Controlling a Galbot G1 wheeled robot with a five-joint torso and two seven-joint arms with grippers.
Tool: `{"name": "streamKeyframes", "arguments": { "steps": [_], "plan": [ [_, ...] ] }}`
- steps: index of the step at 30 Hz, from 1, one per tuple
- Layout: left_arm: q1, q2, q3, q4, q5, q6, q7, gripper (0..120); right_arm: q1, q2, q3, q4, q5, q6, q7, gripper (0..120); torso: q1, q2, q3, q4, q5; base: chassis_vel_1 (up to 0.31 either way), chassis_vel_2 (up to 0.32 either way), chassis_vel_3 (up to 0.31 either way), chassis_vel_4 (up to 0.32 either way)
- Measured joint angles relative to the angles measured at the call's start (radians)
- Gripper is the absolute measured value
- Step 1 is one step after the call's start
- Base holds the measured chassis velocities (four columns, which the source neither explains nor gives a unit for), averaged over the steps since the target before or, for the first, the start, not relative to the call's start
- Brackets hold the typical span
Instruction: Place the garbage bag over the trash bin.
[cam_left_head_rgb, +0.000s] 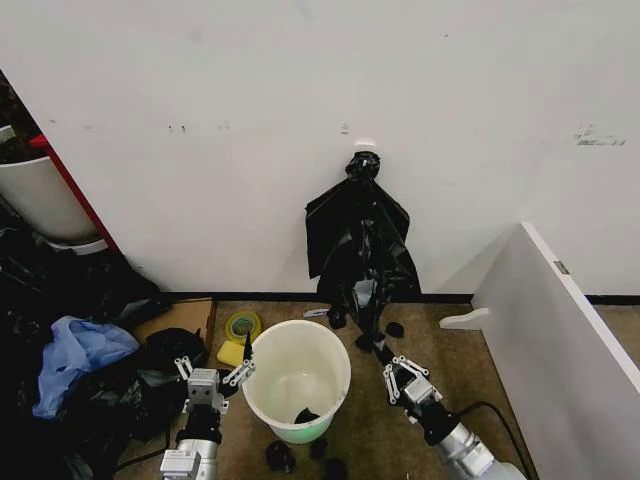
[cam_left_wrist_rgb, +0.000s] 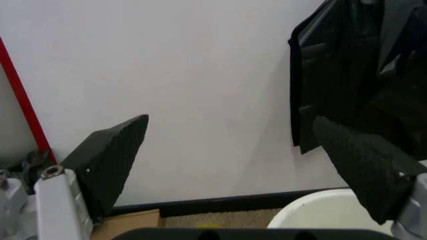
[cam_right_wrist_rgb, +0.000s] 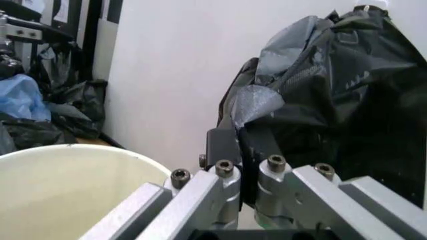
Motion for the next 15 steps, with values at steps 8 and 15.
{"name": "streamKeyframes", "arguments": {
  "steps": [8,15],
  "plan": [
    [-0.002,0.002,0.003,-0.001,-0.003,0.004,0.0,98,-0.023,-0.011,0.001,-0.007,-0.039,0.047,0.007,0,0.0,0.0,0.0,-0.0001,0.0,0.0,0.0,0.0,0.0],
    [-0.002,0.01,0.004,0.004,-0.002,0.002,0.001,98,-0.027,-0.017,0.002,-0.012,-0.044,0.055,0.008,0,0.0,0.0,0.0,0.0,-0.0001,0.0,0.0,0.0,0.0]
  ]
}}
